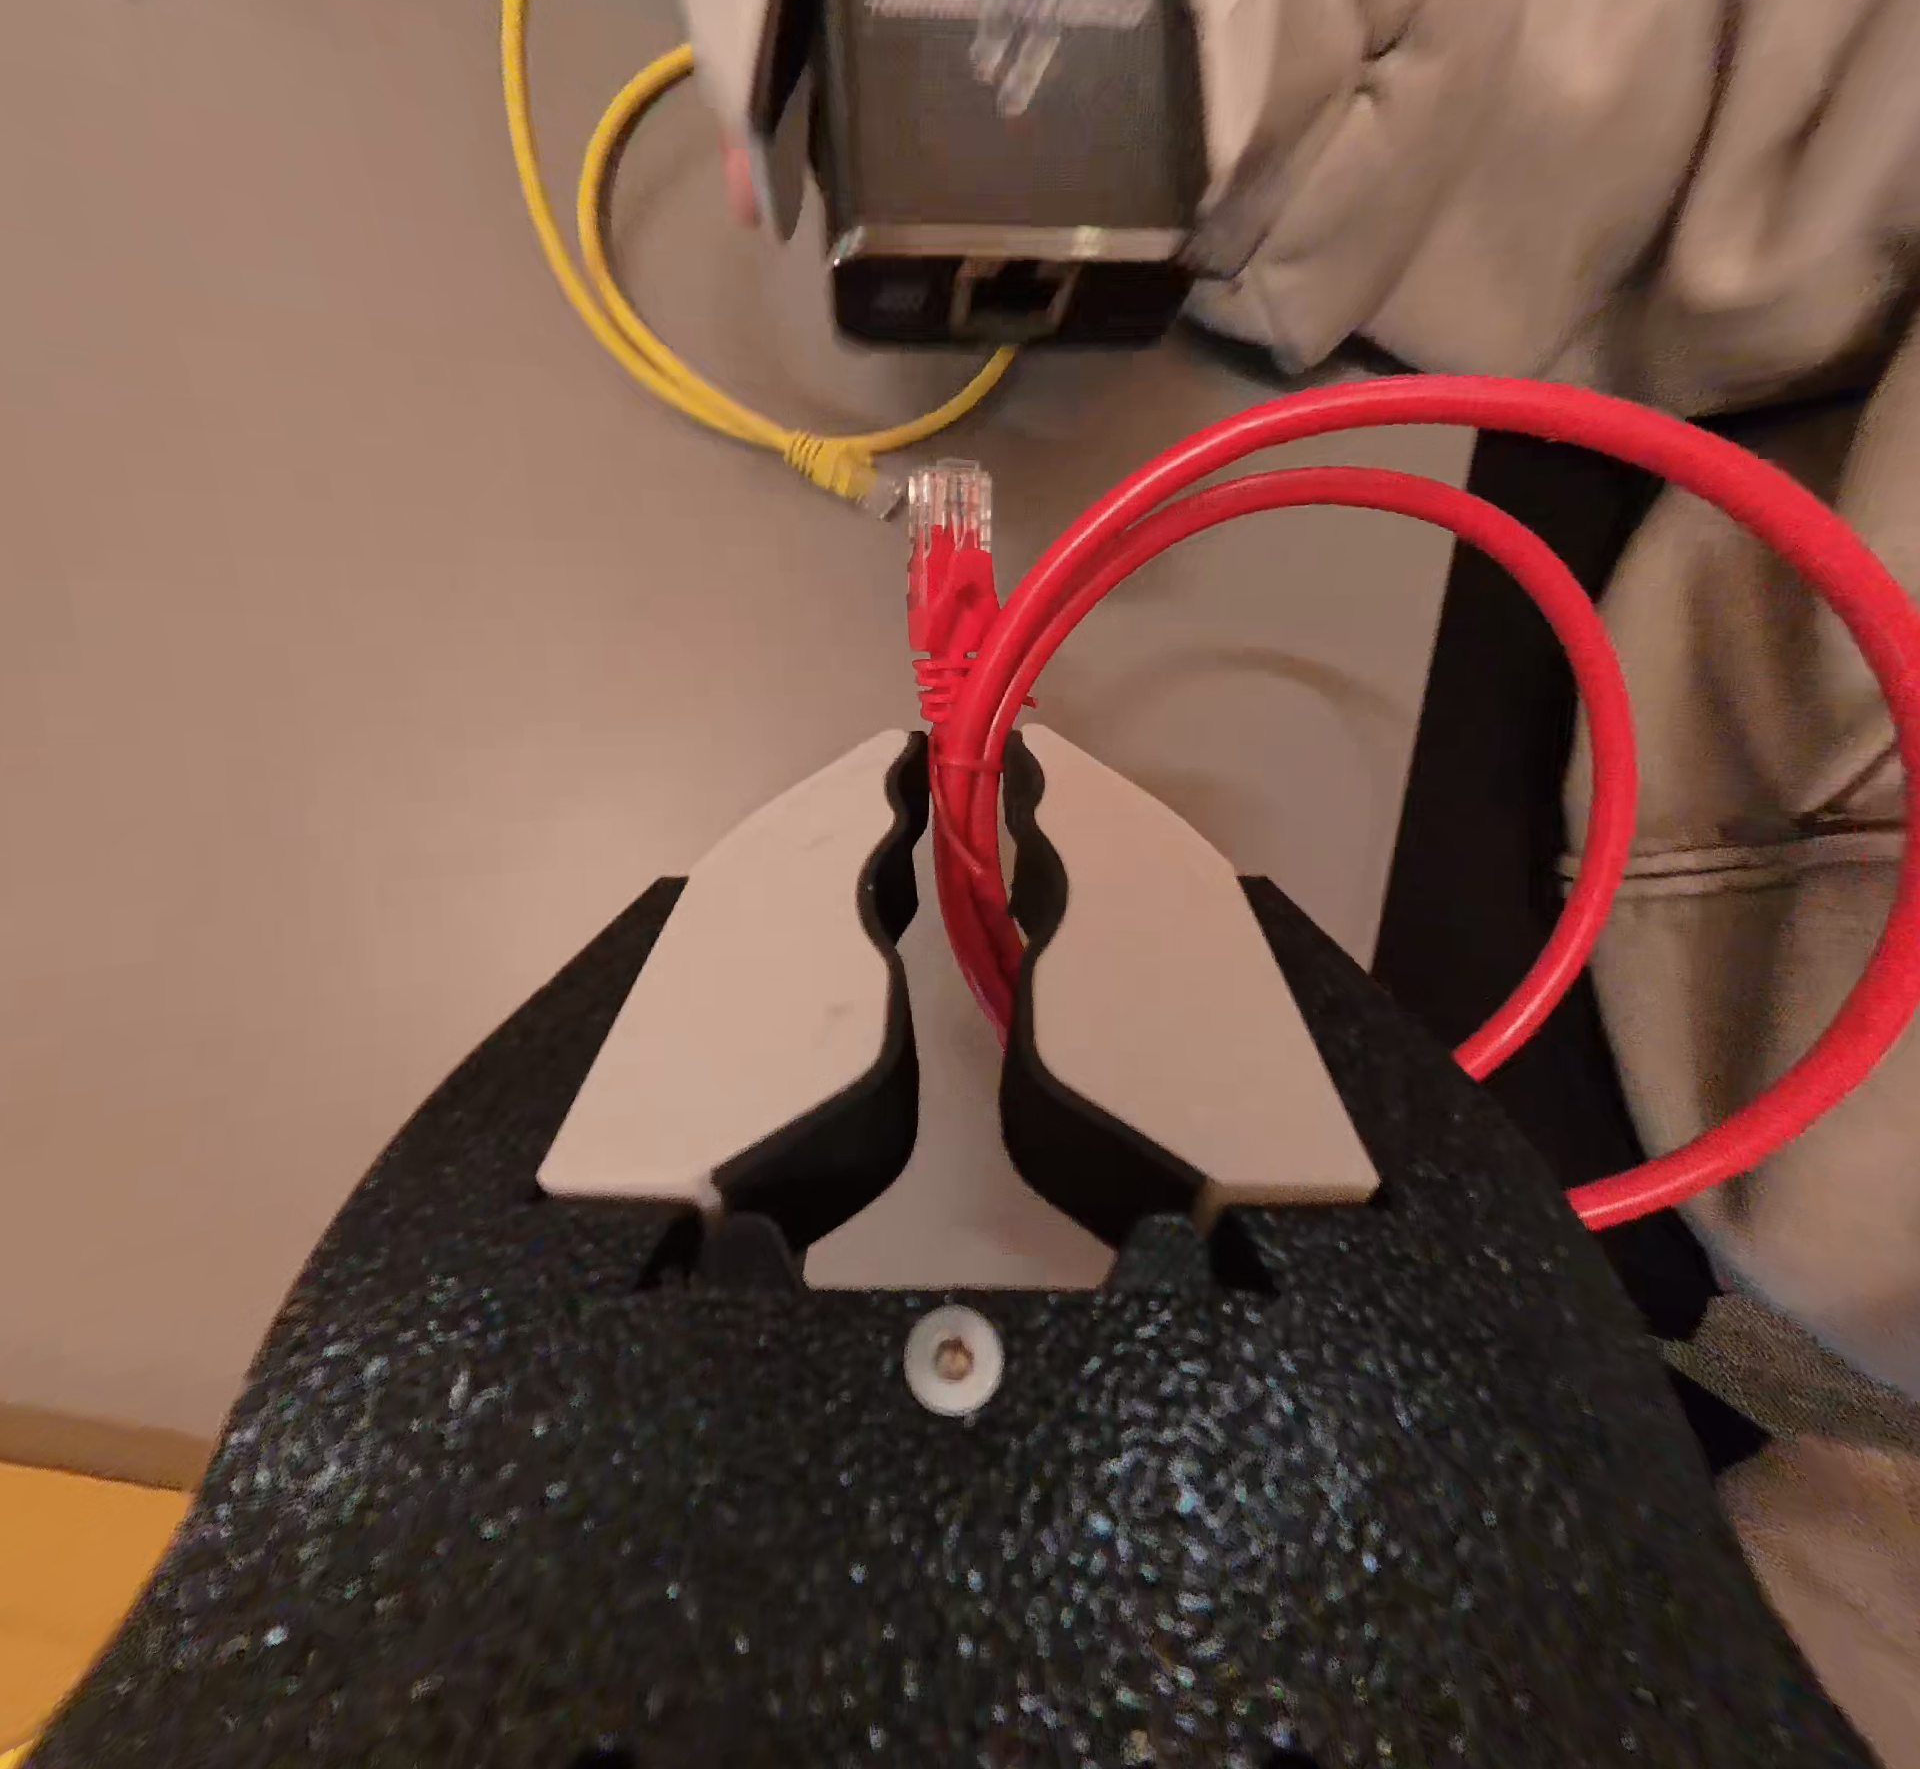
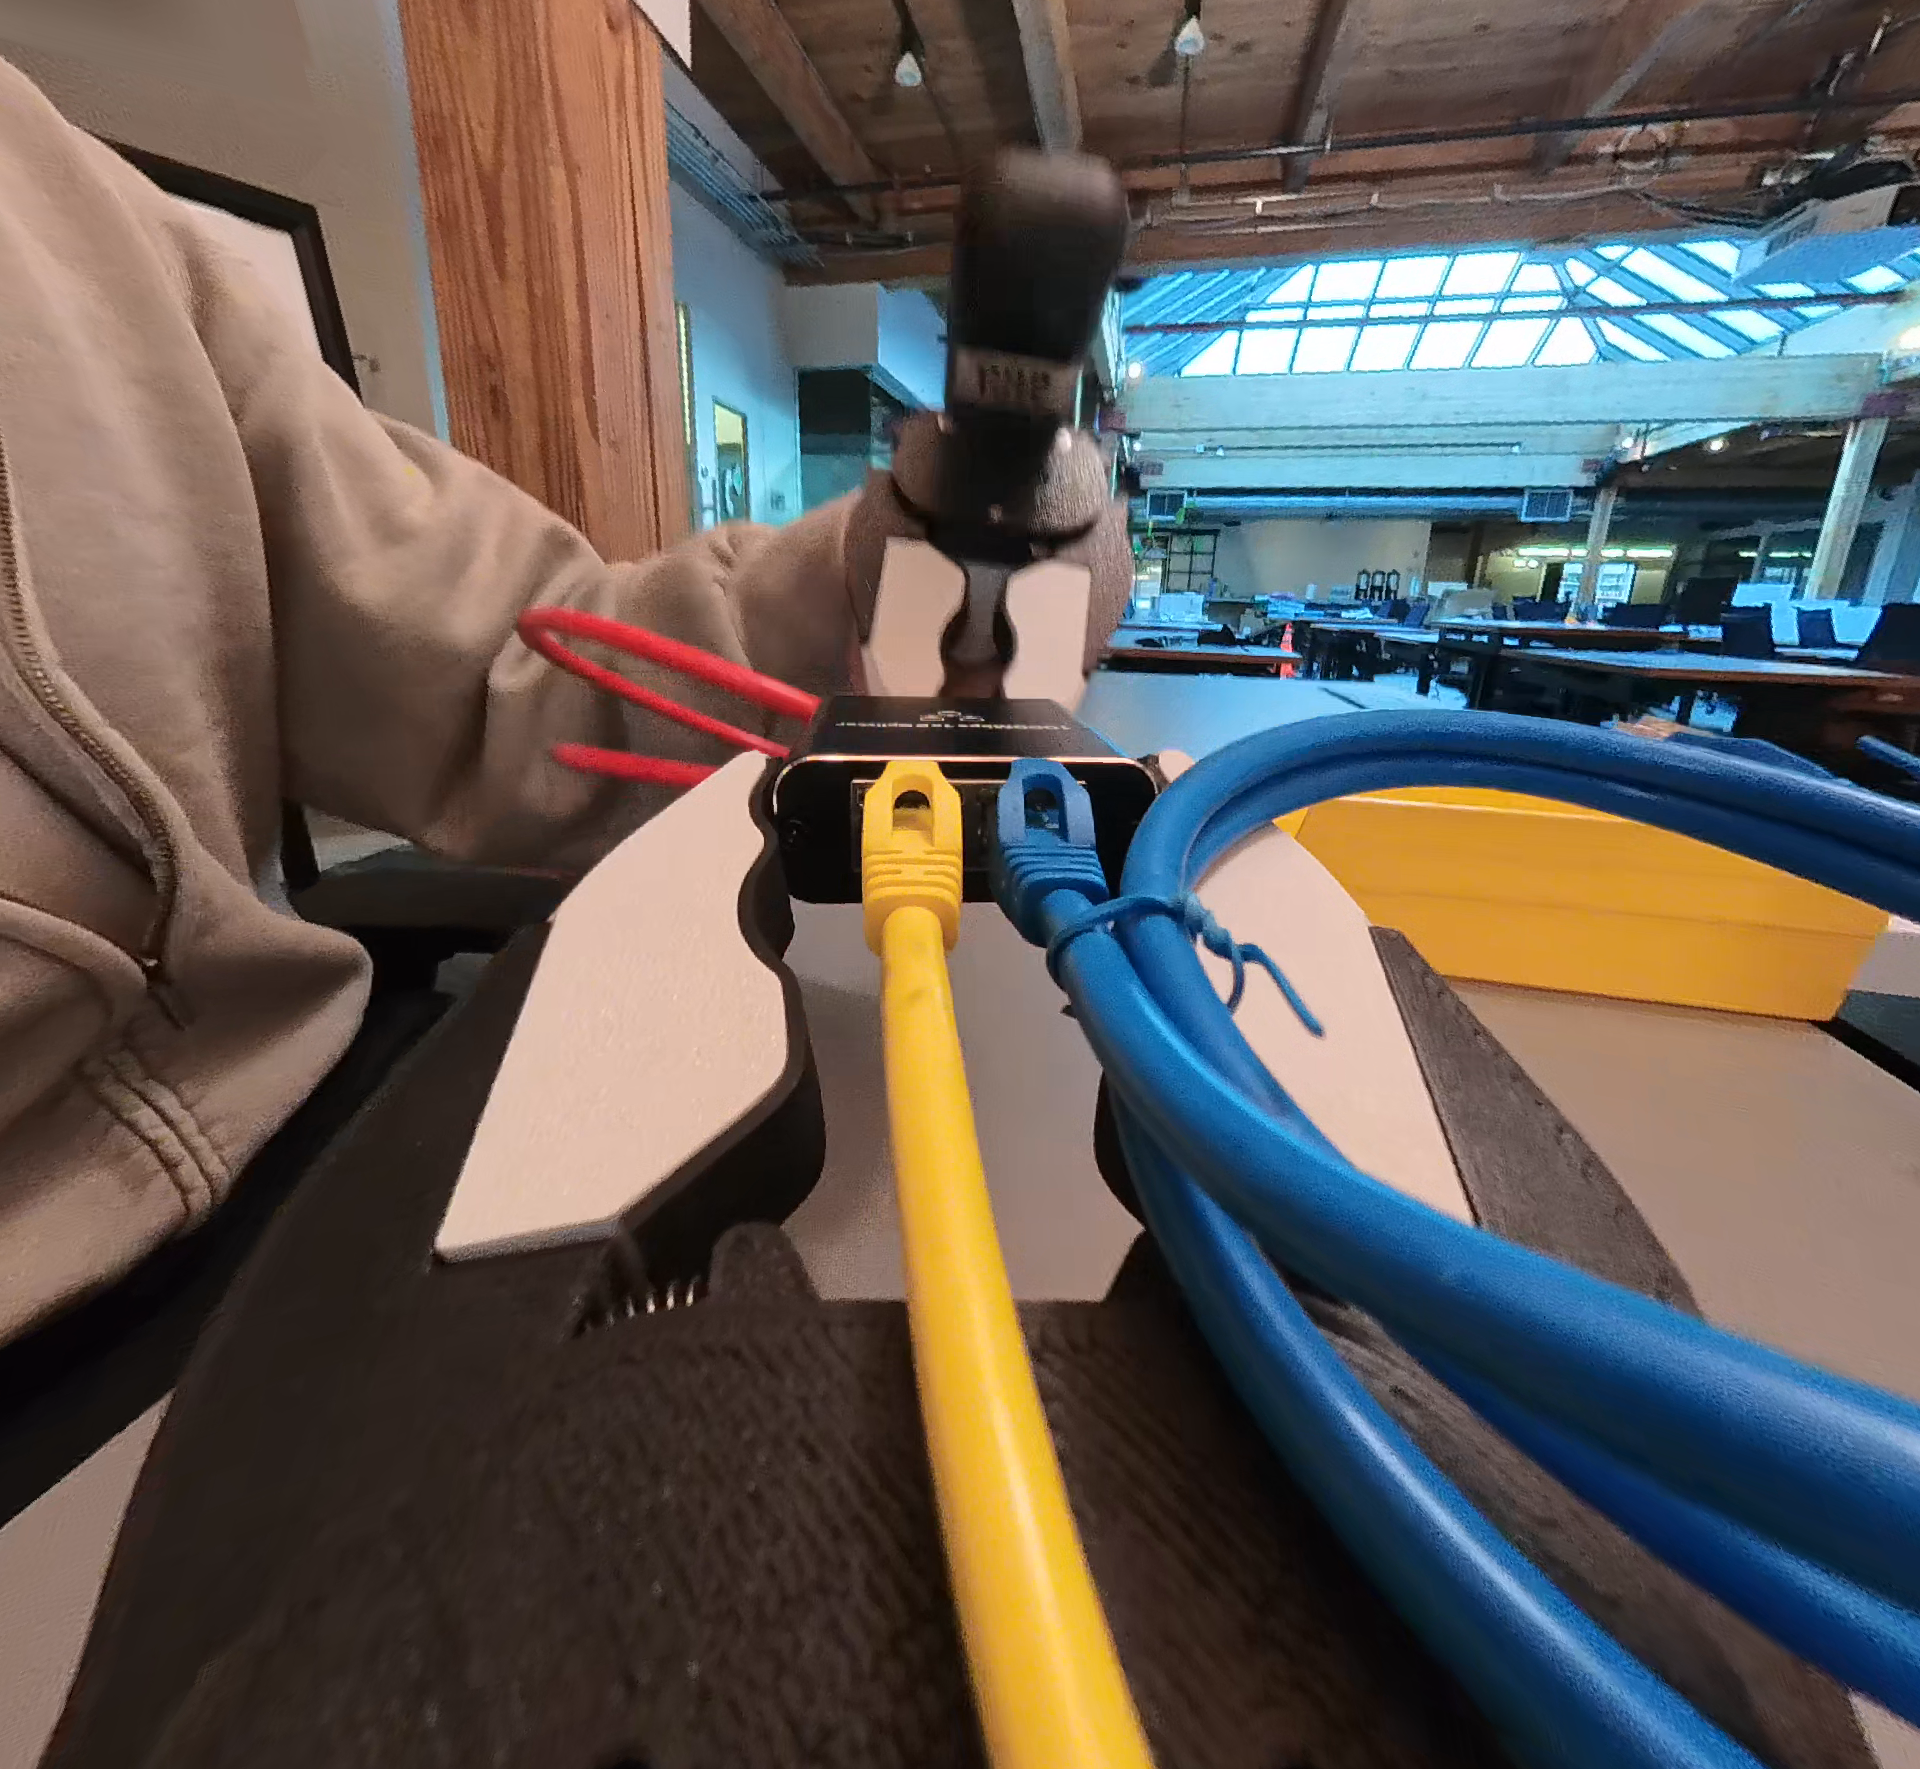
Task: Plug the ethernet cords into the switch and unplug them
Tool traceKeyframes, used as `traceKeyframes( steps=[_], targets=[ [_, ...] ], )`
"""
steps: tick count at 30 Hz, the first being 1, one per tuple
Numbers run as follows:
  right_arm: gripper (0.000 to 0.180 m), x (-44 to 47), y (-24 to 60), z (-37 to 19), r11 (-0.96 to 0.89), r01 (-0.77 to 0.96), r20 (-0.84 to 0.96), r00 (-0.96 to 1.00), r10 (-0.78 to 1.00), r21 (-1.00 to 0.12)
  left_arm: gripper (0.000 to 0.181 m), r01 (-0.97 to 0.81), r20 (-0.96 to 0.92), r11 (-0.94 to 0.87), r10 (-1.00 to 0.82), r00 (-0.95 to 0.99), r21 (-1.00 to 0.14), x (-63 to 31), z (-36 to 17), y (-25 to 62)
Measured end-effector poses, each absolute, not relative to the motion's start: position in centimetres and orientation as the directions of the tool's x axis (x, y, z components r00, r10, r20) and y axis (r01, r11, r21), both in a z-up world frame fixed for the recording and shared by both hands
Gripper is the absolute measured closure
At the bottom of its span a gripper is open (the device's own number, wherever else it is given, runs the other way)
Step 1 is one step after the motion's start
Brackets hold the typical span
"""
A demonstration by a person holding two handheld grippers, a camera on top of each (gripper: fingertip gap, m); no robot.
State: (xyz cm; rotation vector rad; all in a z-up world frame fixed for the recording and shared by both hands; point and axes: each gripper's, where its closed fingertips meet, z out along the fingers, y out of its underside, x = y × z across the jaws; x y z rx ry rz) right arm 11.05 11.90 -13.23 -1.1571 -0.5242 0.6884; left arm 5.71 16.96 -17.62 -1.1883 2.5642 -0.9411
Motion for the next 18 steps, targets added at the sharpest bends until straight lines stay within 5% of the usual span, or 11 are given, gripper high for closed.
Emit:
traceKeyframes(
  steps=[18],
  targets=[
    [0.115, 9.7, 12.1, -13.1, 0.267, -0.138, 0.100, 0.693, 0.714, -0.954, 0.168, -0.688, 0.165, 0.552, -0.711, -0.684, -0.472, 5.4, -16.5, 15.3]
  ],
)
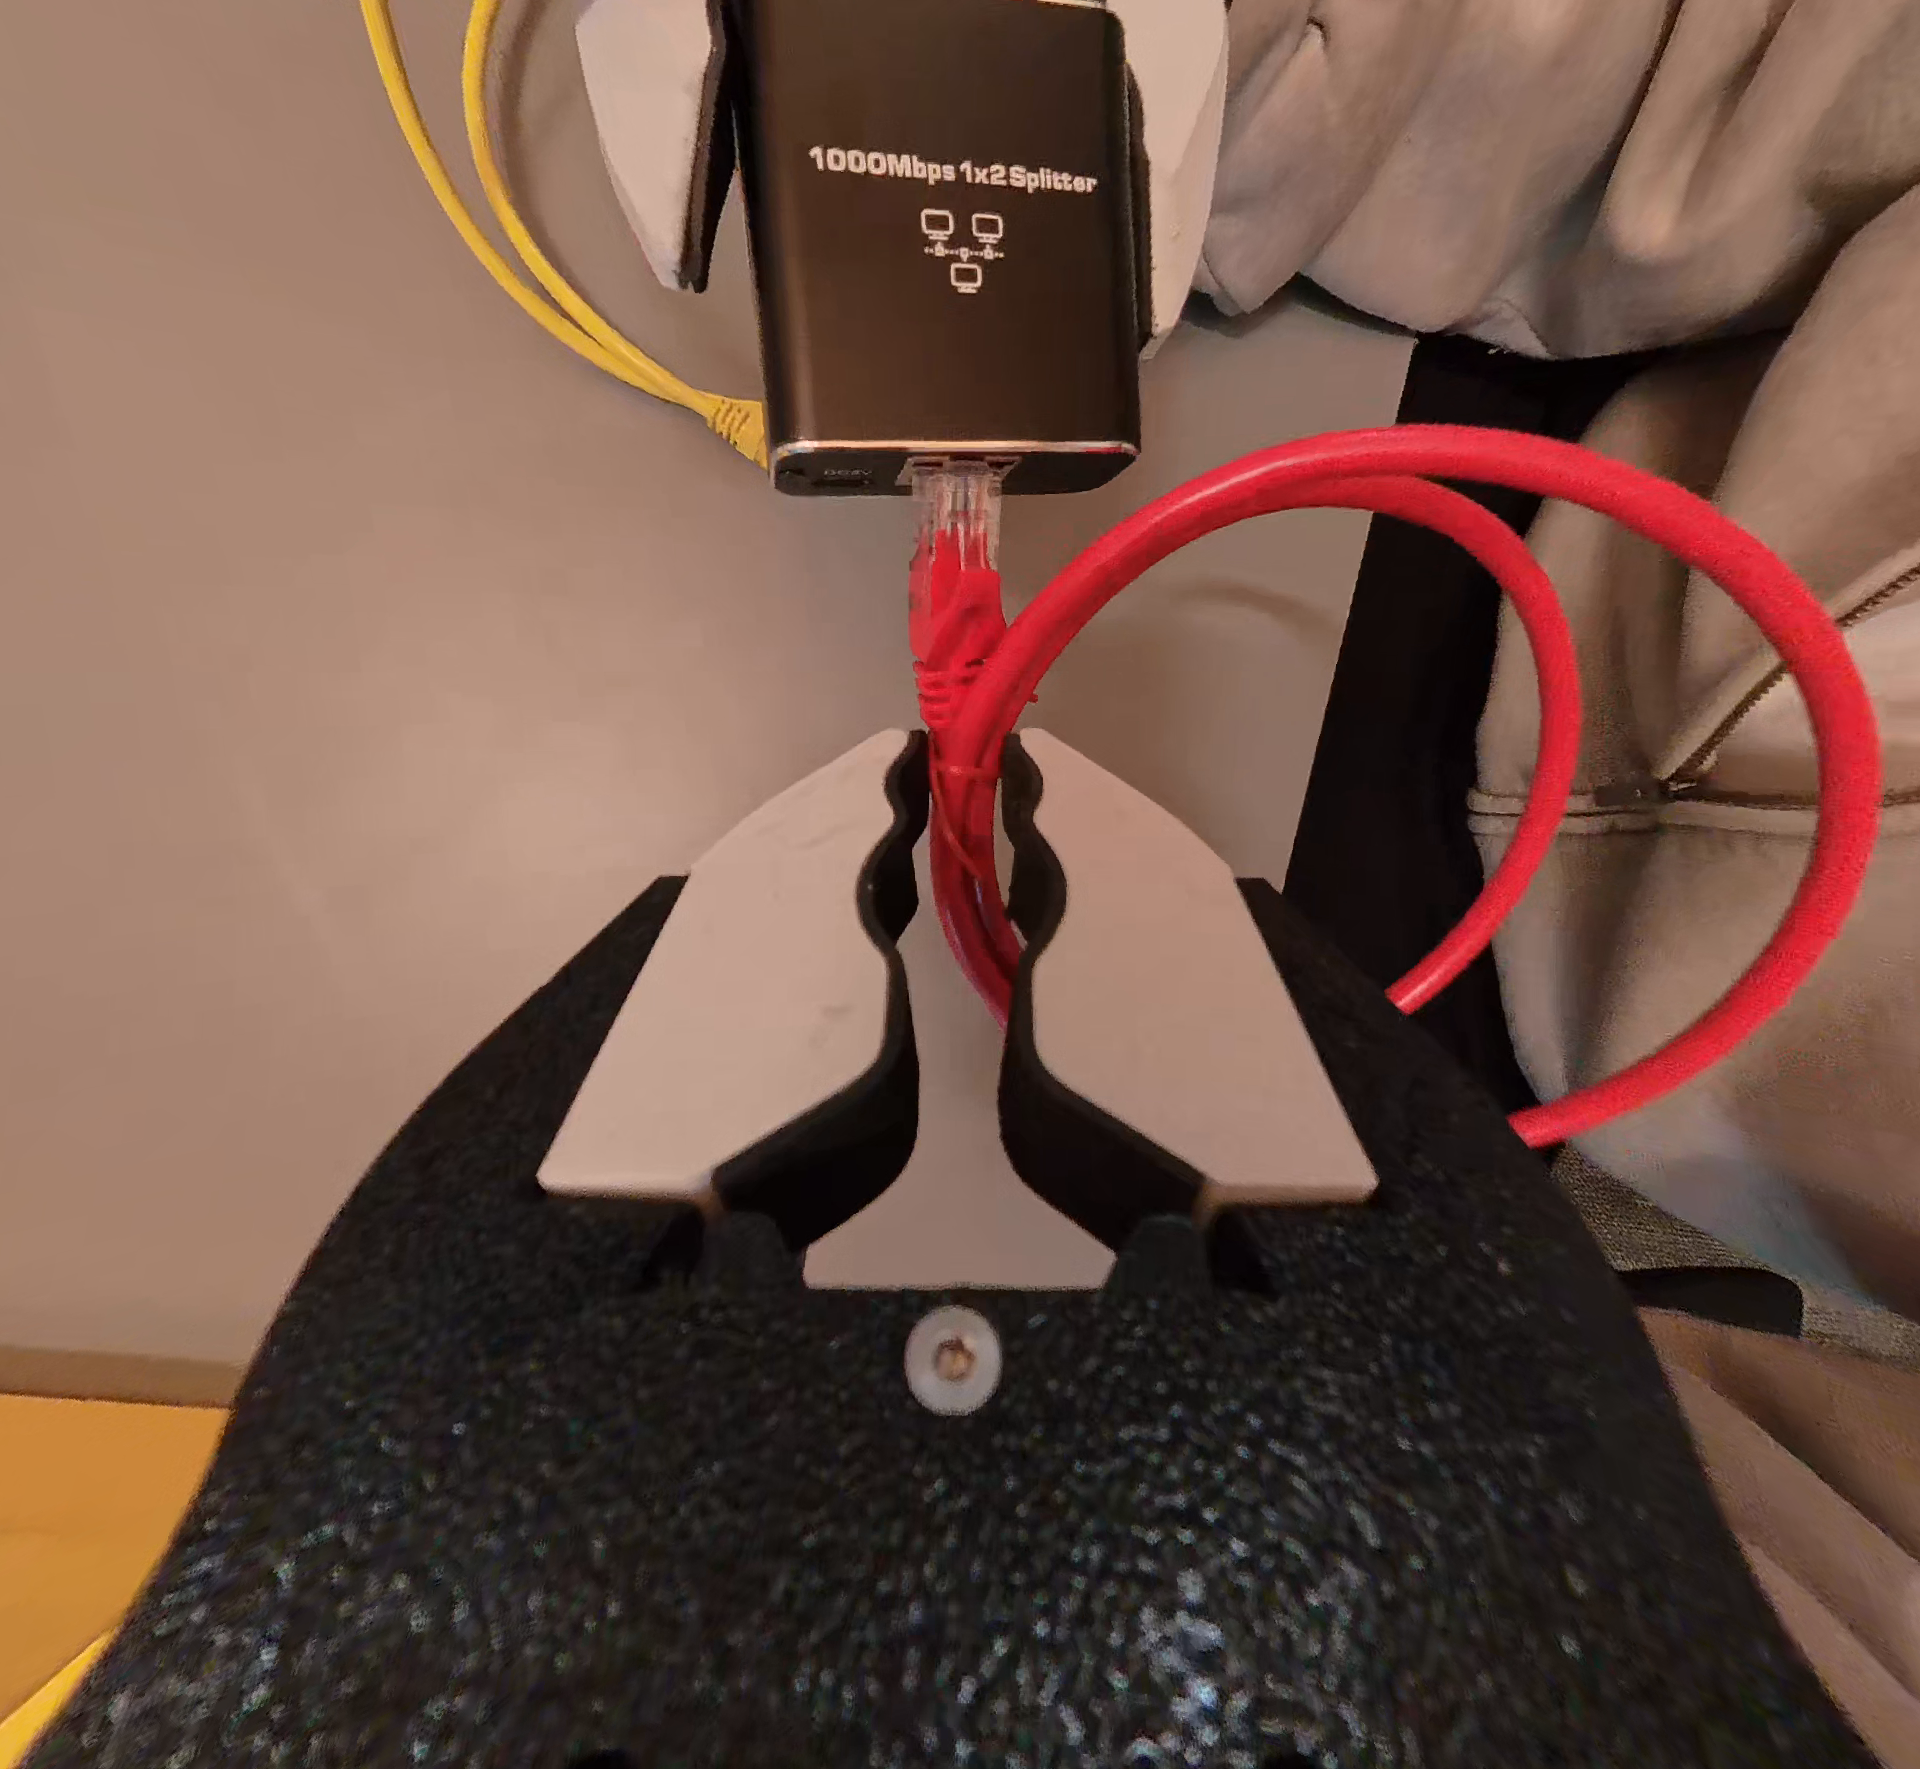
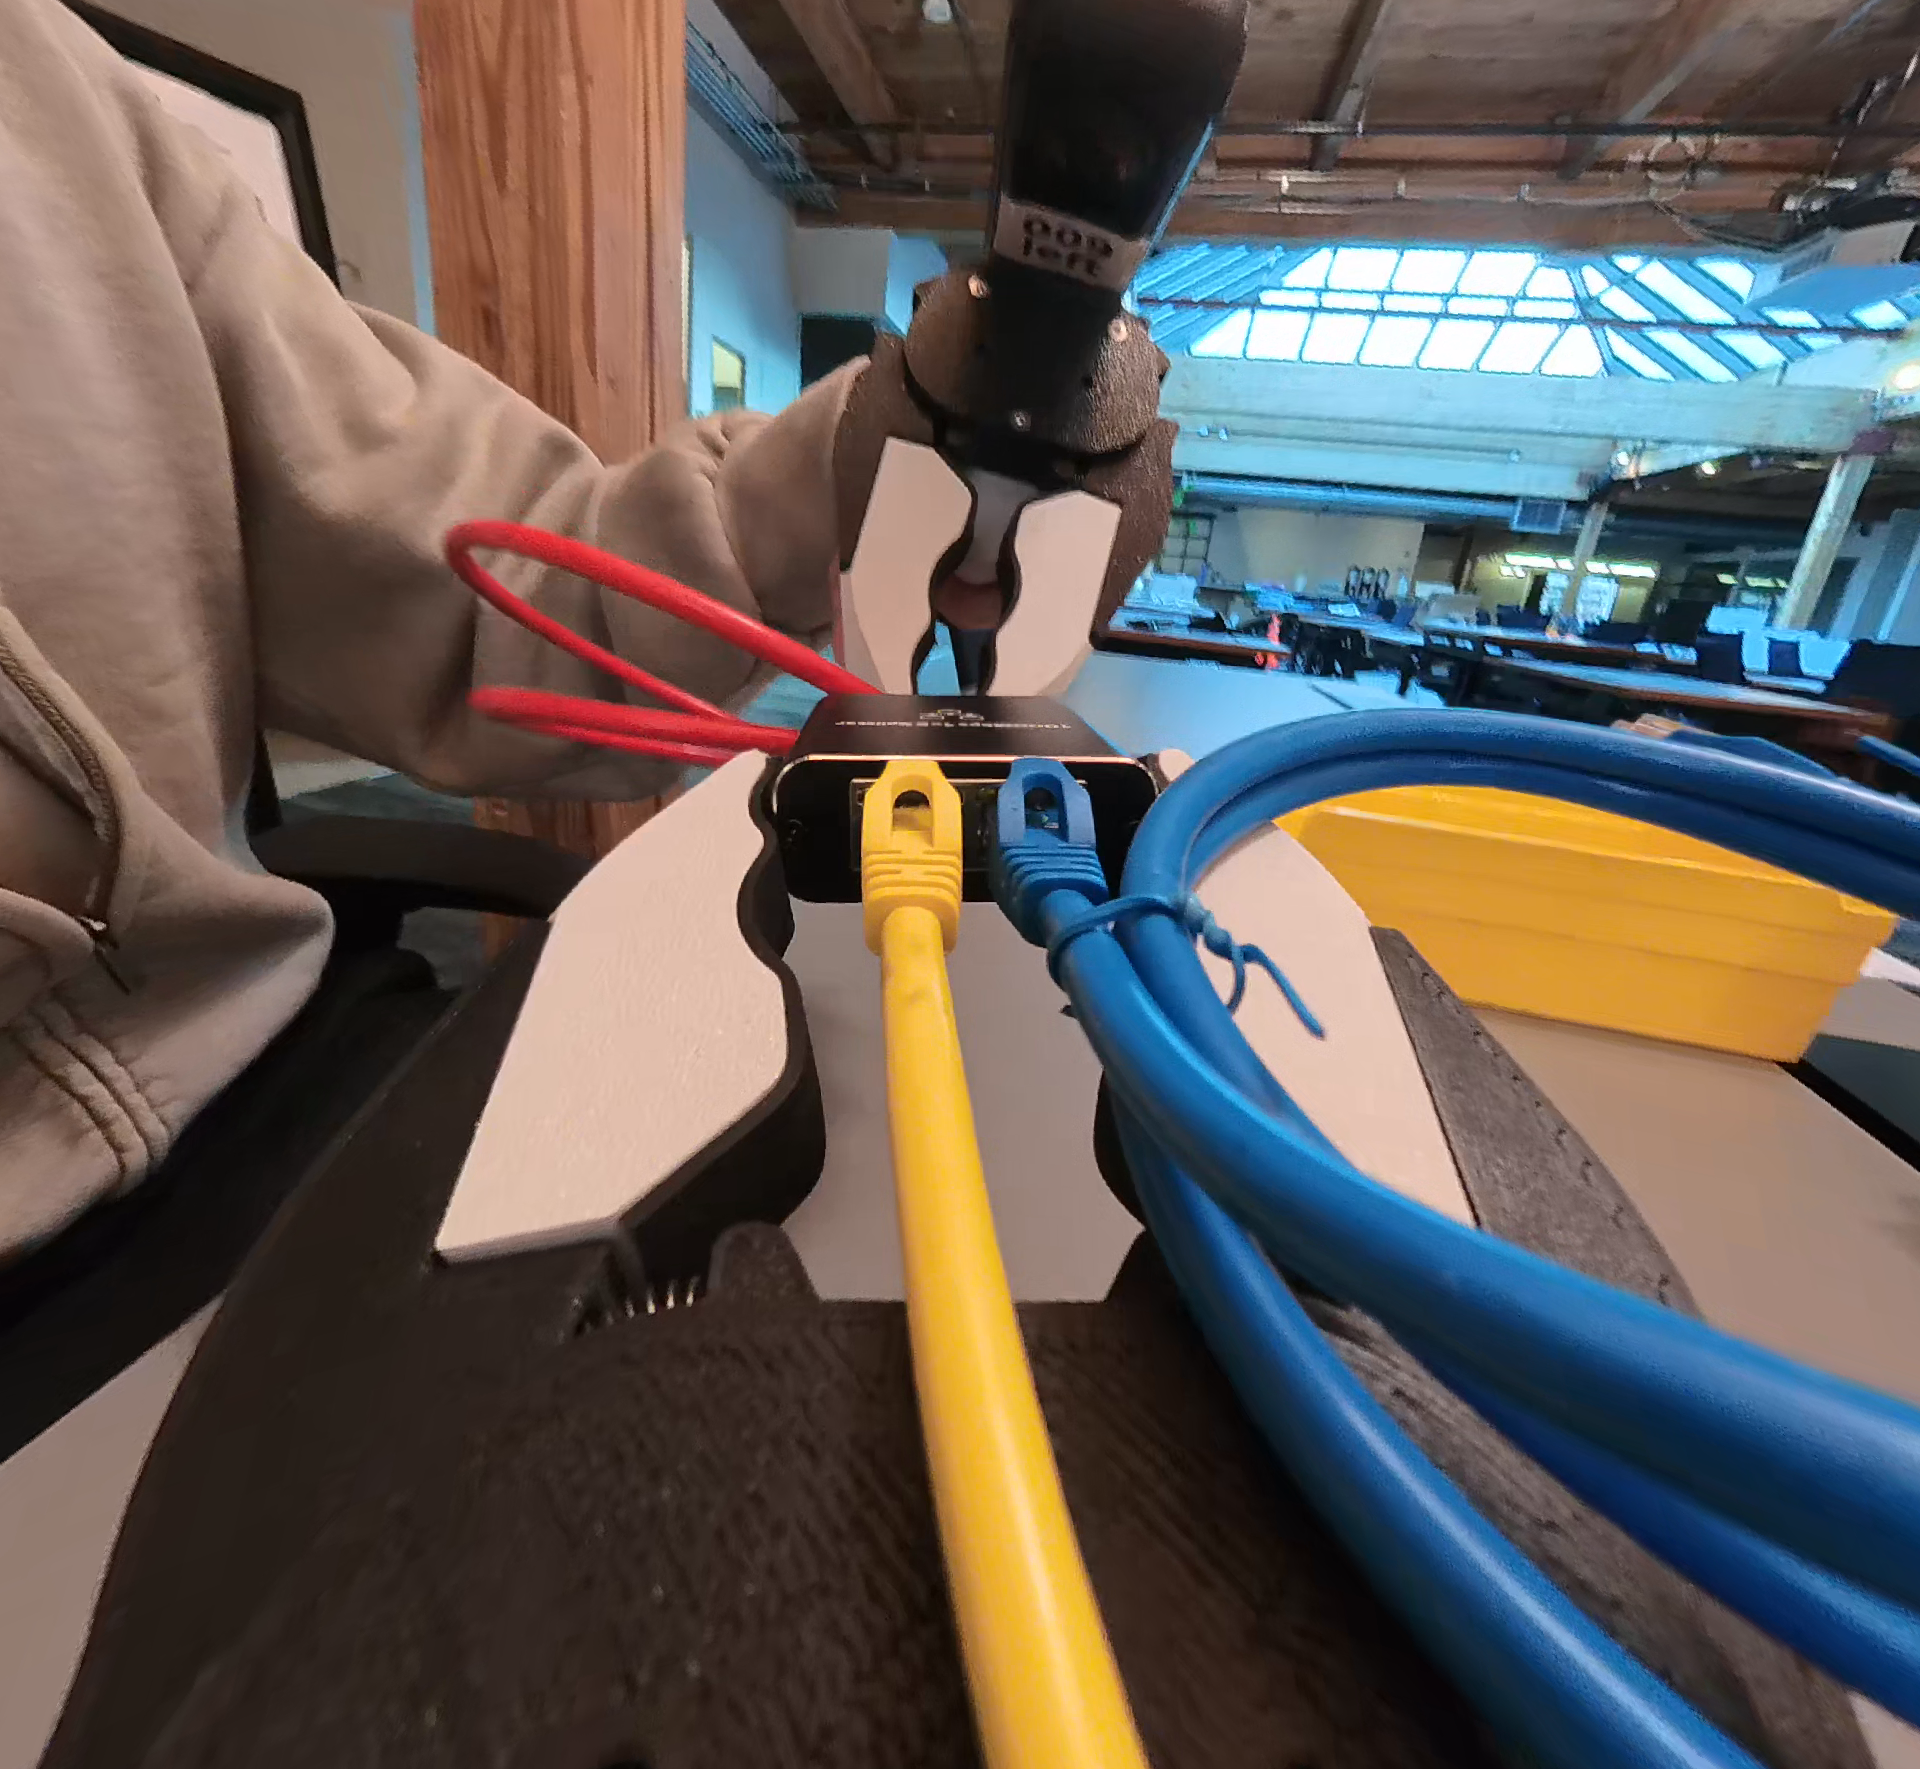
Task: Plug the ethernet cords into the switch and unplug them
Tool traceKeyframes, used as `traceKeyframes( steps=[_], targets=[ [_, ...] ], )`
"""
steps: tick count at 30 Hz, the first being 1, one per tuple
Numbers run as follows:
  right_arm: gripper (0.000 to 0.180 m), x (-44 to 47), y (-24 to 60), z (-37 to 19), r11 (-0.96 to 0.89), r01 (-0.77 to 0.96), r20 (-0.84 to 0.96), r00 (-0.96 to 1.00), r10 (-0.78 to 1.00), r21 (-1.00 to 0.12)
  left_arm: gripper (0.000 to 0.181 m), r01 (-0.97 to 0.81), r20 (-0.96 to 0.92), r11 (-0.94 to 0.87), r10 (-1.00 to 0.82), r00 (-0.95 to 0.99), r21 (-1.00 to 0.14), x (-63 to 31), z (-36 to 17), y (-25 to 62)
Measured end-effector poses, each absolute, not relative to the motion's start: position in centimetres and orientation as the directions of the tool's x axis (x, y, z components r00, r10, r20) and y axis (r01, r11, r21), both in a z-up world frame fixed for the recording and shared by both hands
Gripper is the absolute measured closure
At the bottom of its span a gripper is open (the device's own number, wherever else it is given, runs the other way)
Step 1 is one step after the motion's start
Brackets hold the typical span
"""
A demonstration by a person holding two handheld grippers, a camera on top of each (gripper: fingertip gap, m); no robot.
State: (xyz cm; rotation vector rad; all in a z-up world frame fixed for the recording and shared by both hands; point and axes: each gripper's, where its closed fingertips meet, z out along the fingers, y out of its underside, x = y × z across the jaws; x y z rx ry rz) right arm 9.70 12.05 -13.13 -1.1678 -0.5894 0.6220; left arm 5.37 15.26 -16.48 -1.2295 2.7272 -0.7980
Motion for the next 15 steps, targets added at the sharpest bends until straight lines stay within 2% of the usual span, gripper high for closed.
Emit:
traceKeyframes(
  steps=[4, 8, 15],
  targets=[
    [0.115, 9.9, 12.3, -13.8, 0.242, -0.087, 0.111, 0.706, 0.699, -0.966, 0.168, -0.706, 0.172, 0.548, -0.723, -0.670, -0.449, 5.4, -16.7, 15.7],
    [0.115, 9.5, 12.8, -14.7, 0.216, 0.005, 0.154, 0.717, 0.680, -0.976, 0.168, -0.723, 0.136, 0.604, -0.729, -0.671, -0.335, 5.1, -18.0, 16.4],
    [0.115, 8.9, 13.1, -15.9, 0.181, 0.126, 0.216, 0.709, 0.672, -0.975, 0.168, -0.722, 0.116, 0.663, -0.715, -0.689, -0.199, 4.4, -19.0, 16.8]
  ],
)
